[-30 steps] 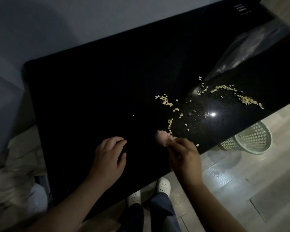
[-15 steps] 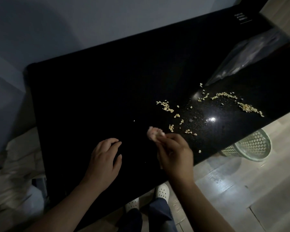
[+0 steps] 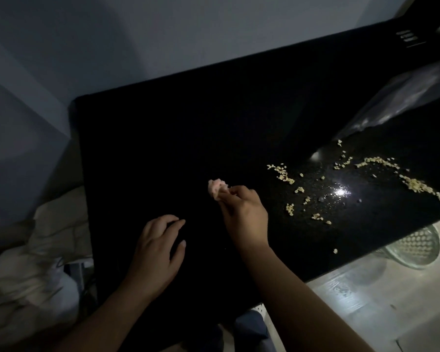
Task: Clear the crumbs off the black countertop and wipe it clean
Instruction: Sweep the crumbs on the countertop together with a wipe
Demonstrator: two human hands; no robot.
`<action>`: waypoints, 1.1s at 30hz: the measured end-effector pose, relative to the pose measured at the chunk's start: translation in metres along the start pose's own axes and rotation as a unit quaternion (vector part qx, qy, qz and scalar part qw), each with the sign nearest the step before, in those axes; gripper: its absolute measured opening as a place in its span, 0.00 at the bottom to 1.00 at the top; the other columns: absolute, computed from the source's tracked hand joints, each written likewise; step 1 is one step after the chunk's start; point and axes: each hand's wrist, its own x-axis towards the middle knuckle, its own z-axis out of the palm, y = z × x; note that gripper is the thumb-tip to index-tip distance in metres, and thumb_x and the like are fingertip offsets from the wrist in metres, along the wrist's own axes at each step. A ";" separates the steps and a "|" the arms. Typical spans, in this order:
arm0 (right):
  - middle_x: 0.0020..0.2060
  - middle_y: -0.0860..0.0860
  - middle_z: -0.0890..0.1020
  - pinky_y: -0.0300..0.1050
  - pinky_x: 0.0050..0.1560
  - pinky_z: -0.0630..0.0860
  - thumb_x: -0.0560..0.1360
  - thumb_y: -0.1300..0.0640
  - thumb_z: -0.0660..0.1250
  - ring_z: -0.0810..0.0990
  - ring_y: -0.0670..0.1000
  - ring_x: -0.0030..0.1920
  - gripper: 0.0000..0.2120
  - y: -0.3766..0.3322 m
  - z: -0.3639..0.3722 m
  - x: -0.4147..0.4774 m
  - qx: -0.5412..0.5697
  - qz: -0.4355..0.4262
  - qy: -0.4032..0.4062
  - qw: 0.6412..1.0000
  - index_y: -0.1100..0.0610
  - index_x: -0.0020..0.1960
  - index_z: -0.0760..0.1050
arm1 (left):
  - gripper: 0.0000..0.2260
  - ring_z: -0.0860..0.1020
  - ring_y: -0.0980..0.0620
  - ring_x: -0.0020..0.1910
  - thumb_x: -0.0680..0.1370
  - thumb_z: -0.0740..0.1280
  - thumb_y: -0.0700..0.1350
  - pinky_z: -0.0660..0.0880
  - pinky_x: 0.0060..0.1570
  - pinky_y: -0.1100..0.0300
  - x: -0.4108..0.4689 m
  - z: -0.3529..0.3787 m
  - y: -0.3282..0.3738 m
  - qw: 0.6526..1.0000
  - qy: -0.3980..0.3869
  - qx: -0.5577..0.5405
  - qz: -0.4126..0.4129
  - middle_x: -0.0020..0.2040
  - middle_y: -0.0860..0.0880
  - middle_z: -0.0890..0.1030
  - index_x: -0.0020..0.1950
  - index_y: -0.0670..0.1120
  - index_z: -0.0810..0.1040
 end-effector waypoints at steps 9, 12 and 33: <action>0.48 0.51 0.82 0.43 0.39 0.75 0.72 0.58 0.72 0.80 0.54 0.45 0.10 0.086 -0.075 -0.034 -0.094 0.085 0.080 0.989 0.54 0.53 0.83 | 0.17 0.69 0.48 0.63 0.77 0.65 0.46 0.68 0.63 0.49 0.009 0.001 0.013 1.000 0.013 0.007 0.002 0.62 0.49 0.72 0.65 0.43 0.75; 0.48 0.51 0.81 0.47 0.42 0.77 0.73 0.60 0.71 0.79 0.53 0.46 0.11 0.092 -0.093 -0.034 -0.049 0.083 0.068 0.993 0.56 0.55 0.82 | 0.17 0.69 0.47 0.63 0.77 0.64 0.46 0.68 0.63 0.47 0.013 0.003 0.020 1.000 0.012 0.012 -0.001 0.62 0.48 0.72 0.65 0.43 0.75; 0.39 0.49 0.78 0.39 0.32 0.66 0.74 0.54 0.69 0.75 0.49 0.37 0.06 0.068 -0.042 0.061 -0.040 0.060 0.040 0.997 0.53 0.49 0.83 | 0.24 0.64 0.48 0.67 0.76 0.55 0.54 0.63 0.66 0.45 0.039 0.012 0.046 1.000 0.004 -0.001 -0.028 0.66 0.48 0.69 0.69 0.46 0.71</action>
